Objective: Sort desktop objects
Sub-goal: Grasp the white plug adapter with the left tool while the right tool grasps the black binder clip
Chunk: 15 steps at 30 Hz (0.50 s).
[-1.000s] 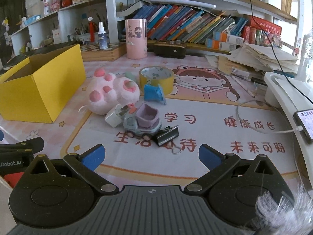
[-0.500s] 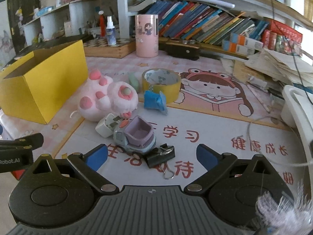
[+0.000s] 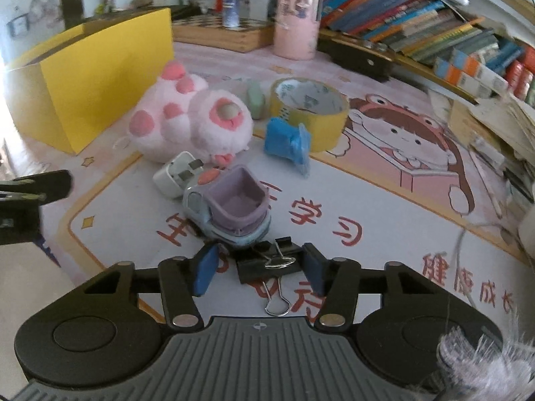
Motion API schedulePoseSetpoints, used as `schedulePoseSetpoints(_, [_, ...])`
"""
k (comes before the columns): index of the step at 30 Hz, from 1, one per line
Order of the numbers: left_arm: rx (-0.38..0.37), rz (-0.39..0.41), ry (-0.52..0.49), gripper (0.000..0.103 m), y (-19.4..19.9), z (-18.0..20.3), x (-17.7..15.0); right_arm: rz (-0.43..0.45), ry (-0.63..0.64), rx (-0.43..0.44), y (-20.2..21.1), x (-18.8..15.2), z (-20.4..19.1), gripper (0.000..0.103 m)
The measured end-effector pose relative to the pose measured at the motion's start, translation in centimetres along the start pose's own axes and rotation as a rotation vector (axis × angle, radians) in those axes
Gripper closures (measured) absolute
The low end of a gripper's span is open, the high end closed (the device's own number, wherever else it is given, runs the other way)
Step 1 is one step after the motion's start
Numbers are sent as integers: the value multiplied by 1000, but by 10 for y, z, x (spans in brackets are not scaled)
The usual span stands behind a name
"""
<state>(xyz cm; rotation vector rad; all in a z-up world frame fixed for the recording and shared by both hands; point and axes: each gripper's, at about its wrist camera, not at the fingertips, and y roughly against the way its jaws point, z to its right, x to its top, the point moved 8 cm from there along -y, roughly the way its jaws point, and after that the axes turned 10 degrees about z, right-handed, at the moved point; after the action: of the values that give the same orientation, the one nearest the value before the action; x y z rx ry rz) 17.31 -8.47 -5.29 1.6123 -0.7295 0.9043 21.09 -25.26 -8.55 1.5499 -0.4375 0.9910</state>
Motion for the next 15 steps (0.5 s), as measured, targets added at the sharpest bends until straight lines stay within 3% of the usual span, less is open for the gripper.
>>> schedulePoseSetpoints(2, [-14,-3,-1,0,-1,9,0,22,14,3,4,2,4,64])
schedulePoseSetpoints(15, [-178,3,-49,1,-17,80,9,103,-90,-108,26,4,74,64])
